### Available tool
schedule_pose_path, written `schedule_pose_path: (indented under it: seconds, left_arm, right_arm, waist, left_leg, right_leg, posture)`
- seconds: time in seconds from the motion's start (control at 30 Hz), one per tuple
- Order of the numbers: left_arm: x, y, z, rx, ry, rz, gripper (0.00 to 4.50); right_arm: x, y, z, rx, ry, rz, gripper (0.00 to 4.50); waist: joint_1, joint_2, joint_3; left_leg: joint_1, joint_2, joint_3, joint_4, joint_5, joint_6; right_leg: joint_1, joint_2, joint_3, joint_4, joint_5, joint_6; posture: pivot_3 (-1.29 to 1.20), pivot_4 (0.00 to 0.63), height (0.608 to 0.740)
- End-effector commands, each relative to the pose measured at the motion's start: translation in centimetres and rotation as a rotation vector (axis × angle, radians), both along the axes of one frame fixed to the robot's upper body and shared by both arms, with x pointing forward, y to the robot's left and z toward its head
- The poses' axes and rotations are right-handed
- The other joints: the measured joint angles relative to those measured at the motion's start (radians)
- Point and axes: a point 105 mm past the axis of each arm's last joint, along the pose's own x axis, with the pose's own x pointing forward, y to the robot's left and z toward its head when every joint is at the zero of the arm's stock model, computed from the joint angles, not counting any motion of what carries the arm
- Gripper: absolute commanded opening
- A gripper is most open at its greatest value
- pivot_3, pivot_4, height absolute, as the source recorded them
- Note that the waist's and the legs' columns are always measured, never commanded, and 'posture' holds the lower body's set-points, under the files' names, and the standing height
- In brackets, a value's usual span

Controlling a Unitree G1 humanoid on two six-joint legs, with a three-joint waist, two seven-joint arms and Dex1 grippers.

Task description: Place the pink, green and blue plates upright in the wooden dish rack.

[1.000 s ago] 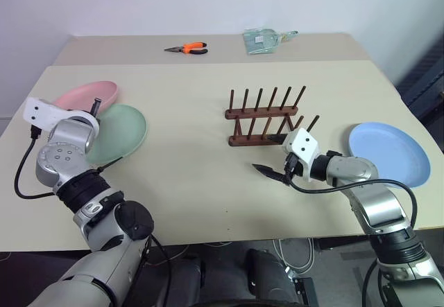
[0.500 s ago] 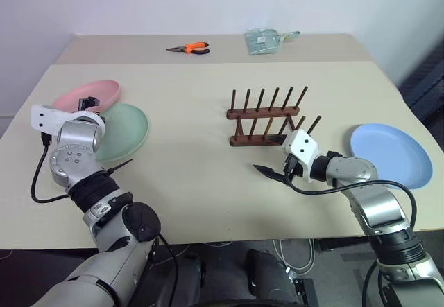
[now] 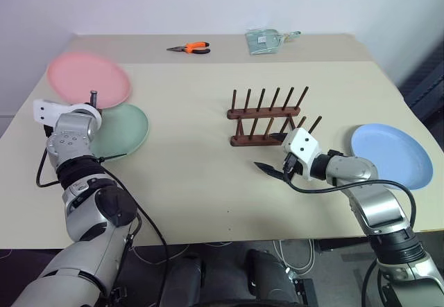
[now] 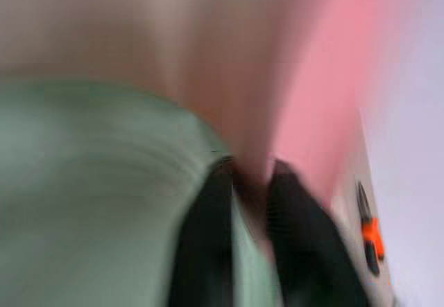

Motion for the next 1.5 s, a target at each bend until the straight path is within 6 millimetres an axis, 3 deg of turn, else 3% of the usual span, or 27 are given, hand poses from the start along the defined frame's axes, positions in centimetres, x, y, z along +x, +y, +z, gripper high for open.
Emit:
schedule_pose_path:
  seconds: [0.03, 0.17, 0.3, 0.43, 0.6, 0.7, 0.8, 1.03, 1.1, 1.2, 1.33, 1.43, 1.5]
  left_arm:
    - [0.4, -1.8, 3.9, 0.169, -0.126, -0.081, 0.07]
    - [0.1, -9.8, 9.0, 0.392, -0.342, -0.34, 0.07]
    - [-1.3, -17.7, 10.7, 0.534, -0.397, -0.609, 0.07]
    - [-2.7, -23.3, 11.4, 0.509, -0.408, -0.786, 0.07]
    - [-3.6, -25.8, 11.2, 0.437, -0.378, -0.907, 0.07]
    - [-4.0, -26.5, 11.0, 0.43, -0.36, -0.955, 0.07]
    - [-4.4, -26.9, 10.8, 0.408, -0.359, -0.993, 0.0]
    - [-4.7, -27.1, 10.3, 0.399, -0.34, -1.013, 0.0]
    - [-4.6, -26.7, 10.8, 0.368, -0.373, -0.984, 0.71]
    - [-3.9, -23.7, 13.6, 0.341, -0.535, -0.797, 2.02]
    - [-2.9, -19.4, 13.8, 0.604, -0.538, -0.622, 3.99]
    - [-2.9, -17.6, 12.5, 0.831, -0.535, -0.607, 3.99]
    - [-3.4, -18.0, 10.6, 1.031, -0.518, -0.683, 3.99]
  right_arm:
    - [0.1, -0.7, 3.0, 0.02, -0.103, -0.02, 4.5]
    - [0.9, -1.2, 9.0, 0.083, -0.238, -0.02, 4.5]
    - [1.5, 0.7, 13.5, -0.063, -0.515, 0.028, 4.5]
    - [2.4, 2.7, 14.3, -0.323, -0.755, 0.094, 4.5]
    - [4.2, 2.5, 13.5, -0.516, -0.877, 0.095, 4.5]
    - [4.9, 2.2, 13.0, -0.573, -0.906, 0.083, 4.5]
    - [5.6, 1.5, 11.8, -0.643, -0.909, 0.066, 3.66]
    - [6.1, 0.6, 11.3, -0.673, -0.929, 0.021, 0.17]
    - [6.1, 0.4, 11.4, -0.679, -0.936, 0.01, 0.0]
    - [6.1, -0.2, 11.7, -0.651, -0.933, -0.032, 0.0]
    - [5.6, -1.8, 13.5, -0.46, -0.89, -0.135, 0.0]
    - [4.2, -3.2, 16.3, -0.05, -0.745, -0.196, 0.0]
    - [3.0, -4.4, 18.5, 0.298, -0.599, -0.206, 0.0]
  waist:
    - [-0.001, 0.0, 0.0]
    - [-0.001, 0.0, 0.001]
    - [0.0, 0.0, 0.001]
    - [-0.003, 0.0, 0.001]
    - [-0.008, 0.0, 0.001]
    - [-0.007, 0.0, 0.001]
    - [-0.004, 0.0, 0.001]
    - [-0.001, 0.0, 0.001]
    - [-0.001, 0.0, 0.001]
    - [0.0, 0.0, 0.002]
    - [-0.008, 0.0, 0.001]
    - [-0.008, 0.0, 0.002]
    - [-0.007, 0.001, 0.002]
  left_leg:
    - [0.0, 0.0, 0.0, 0.0, 0.0, 0.0]
    - [-0.001, 0.0, 0.001, 0.0, 0.0, 0.0]
    - [0.0, 0.0, 0.0, -0.001, 0.0, 0.0]
    - [0.0, 0.0, 0.001, -0.001, 0.0, 0.0]
    - [0.0, 0.0, 0.002, -0.001, 0.001, -0.002]
    - [0.0, 0.0, 0.002, -0.001, 0.001, -0.002]
    - [0.0, 0.0, 0.002, -0.001, 0.003, -0.005]
    - [0.0, 0.0, 0.002, -0.001, 0.003, -0.005]
    - [0.0, 0.0, 0.002, -0.001, 0.003, -0.005]
    - [-0.001, 0.0, 0.002, -0.001, 0.003, -0.005]
    - [0.001, 0.001, 0.004, -0.002, 0.003, -0.006]
    - [0.001, 0.001, 0.004, -0.002, 0.003, -0.006]
    - [0.0, 0.001, 0.003, -0.002, 0.003, -0.005]
  right_leg:
    - [0.0, 0.0, 0.0, 0.0, 0.0, 0.0]
    - [0.0, 0.0, 0.0, 0.0, 0.0, 0.0]
    - [0.0, 0.0, 0.0, -0.001, 0.001, -0.001]
    - [0.0, 0.0, 0.0, -0.002, 0.0, 0.001]
    - [-0.001, 0.0, 0.001, -0.001, 0.0, 0.0]
    - [-0.001, 0.0, 0.001, -0.002, 0.0, 0.0]
    - [-0.001, 0.0, 0.001, -0.002, 0.0, -0.001]
    - [0.0, 0.0, 0.002, -0.002, 0.0, -0.001]
    - [0.0, 0.0, 0.002, -0.002, 0.0, -0.001]
    - [0.0, 0.0, 0.002, -0.002, 0.001, -0.001]
    - [0.0, 0.001, 0.003, -0.002, 0.001, -0.001]
    - [0.0, 0.001, 0.004, -0.003, 0.001, -0.002]
    - [0.0, 0.001, 0.004, -0.003, 0.001, -0.002]
  posture:
    - [0.0, 0.15, 0.74]
    - [0.0, 0.15, 0.74]
    - [0.0, 0.15, 0.74]
    - [0.0, 0.15, 0.74]
    - [0.0, 0.15, 0.74]
    - [0.0, 0.15, 0.74]
    - [0.0, 0.15, 0.74]
    - [0.0, 0.15, 0.74]
    - [0.0, 0.15, 0.74]
    - [0.0, 0.15, 0.74]
    - [0.0, 0.15, 0.74]
    - [0.0, 0.15, 0.74]
    - [0.0, 0.15, 0.74]
